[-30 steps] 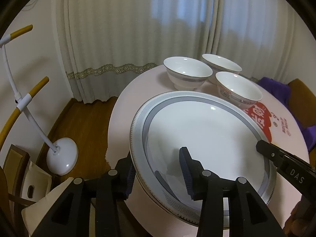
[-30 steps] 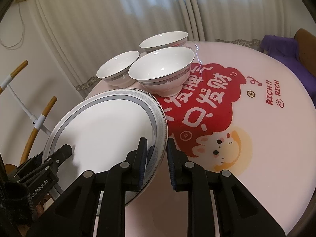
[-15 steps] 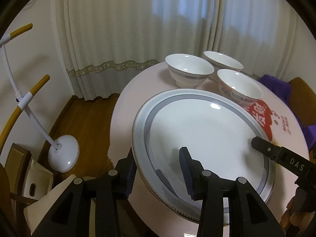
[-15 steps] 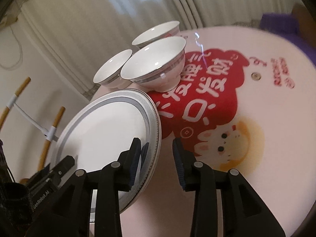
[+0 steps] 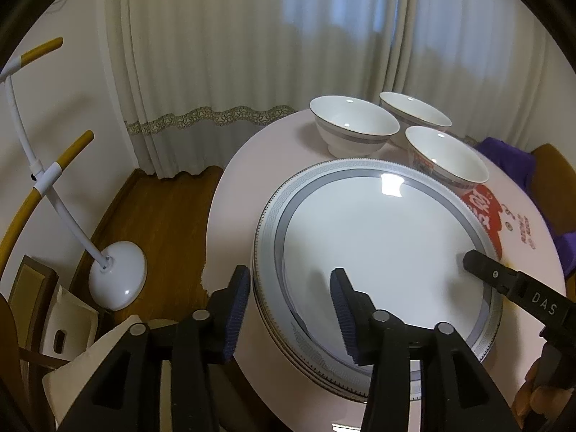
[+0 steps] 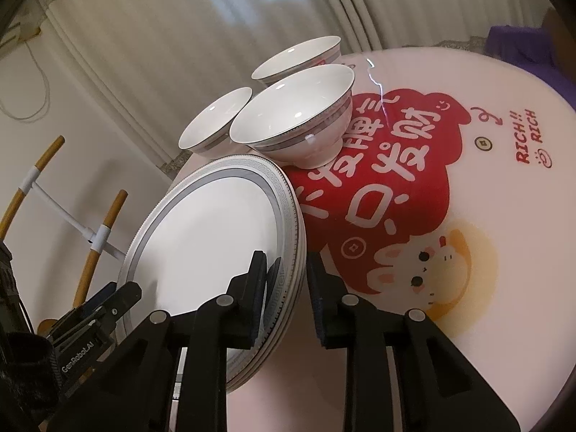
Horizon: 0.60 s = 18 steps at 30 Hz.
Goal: Organize plates and bowls
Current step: 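Open both tools to release the plate rim and lift away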
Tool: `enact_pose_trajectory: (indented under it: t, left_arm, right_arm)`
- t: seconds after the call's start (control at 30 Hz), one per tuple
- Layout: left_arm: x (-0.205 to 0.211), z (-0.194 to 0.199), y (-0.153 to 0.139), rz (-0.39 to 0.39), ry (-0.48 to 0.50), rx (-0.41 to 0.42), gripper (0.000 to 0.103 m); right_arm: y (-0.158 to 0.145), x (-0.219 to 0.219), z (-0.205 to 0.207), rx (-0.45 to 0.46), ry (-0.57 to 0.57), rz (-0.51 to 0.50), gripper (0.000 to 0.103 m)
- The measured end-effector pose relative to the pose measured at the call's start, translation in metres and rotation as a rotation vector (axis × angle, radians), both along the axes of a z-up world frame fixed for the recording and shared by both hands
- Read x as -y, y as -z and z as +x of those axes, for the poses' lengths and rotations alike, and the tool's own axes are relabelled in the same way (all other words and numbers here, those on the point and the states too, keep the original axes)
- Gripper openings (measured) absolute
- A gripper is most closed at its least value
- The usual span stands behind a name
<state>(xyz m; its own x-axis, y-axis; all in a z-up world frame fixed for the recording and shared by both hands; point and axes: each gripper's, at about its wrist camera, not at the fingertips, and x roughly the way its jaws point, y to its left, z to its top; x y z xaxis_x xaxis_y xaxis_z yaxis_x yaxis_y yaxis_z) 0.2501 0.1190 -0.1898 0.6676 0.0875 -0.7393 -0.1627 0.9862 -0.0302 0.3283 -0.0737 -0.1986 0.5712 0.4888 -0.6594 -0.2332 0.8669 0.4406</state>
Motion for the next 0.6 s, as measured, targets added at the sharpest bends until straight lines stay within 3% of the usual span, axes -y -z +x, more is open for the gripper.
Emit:
enact_pose_trajectory:
  t: [0.27,0.37,0.6]
  left_arm:
    - [0.006,-0.018,-0.023,-0.005,0.001,0.041,0.057]
    - [0.013,-0.026,-0.035,-0.002,0.009,0.065,0.061]
    - [0.027,-0.042,-0.074,-0.051,0.062,0.122,0.071]
  right_arm:
    - [-0.020,0.007,-0.021,0.045,0.020,-0.052,0.029]
    - [-0.034,0.012,-0.030,0.067,0.029,-0.057,0.042]
    - [-0.080,0.027,-0.051,0.135,0.036,-0.054,0.058]
